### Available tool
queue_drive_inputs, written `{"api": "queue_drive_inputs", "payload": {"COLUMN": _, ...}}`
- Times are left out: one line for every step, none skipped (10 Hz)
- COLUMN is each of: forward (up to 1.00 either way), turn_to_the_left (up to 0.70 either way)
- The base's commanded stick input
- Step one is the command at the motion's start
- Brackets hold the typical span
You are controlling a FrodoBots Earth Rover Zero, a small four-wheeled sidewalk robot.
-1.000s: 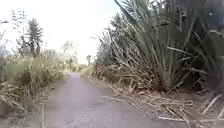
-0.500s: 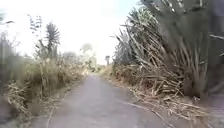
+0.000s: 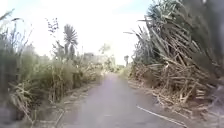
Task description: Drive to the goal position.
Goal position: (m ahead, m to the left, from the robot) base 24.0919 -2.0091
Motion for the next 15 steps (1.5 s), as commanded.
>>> {"api": "queue_drive_inputs", "payload": {"forward": 0.70, "turn_to_the_left": -0.12}}
{"api": "queue_drive_inputs", "payload": {"forward": 0.70, "turn_to_the_left": -0.34}}
{"api": "queue_drive_inputs", "payload": {"forward": 0.70, "turn_to_the_left": -0.36}}
{"api": "queue_drive_inputs", "payload": {"forward": 0.70, "turn_to_the_left": -0.36}}
{"api": "queue_drive_inputs", "payload": {"forward": 0.70, "turn_to_the_left": -0.36}}
{"api": "queue_drive_inputs", "payload": {"forward": 0.70, "turn_to_the_left": -0.36}}
{"api": "queue_drive_inputs", "payload": {"forward": 0.70, "turn_to_the_left": -0.36}}
{"api": "queue_drive_inputs", "payload": {"forward": 0.70, "turn_to_the_left": -0.36}}
{"api": "queue_drive_inputs", "payload": {"forward": 0.70, "turn_to_the_left": -0.36}}
{"api": "queue_drive_inputs", "payload": {"forward": 0.70, "turn_to_the_left": -0.36}}
{"api": "queue_drive_inputs", "payload": {"forward": 0.70, "turn_to_the_left": -0.36}}
{"api": "queue_drive_inputs", "payload": {"forward": 0.70, "turn_to_the_left": -0.36}}
{"api": "queue_drive_inputs", "payload": {"forward": 0.70, "turn_to_the_left": -0.36}}
{"api": "queue_drive_inputs", "payload": {"forward": 0.70, "turn_to_the_left": -0.34}}
{"api": "queue_drive_inputs", "payload": {"forward": 0.70, "turn_to_the_left": -0.11}}
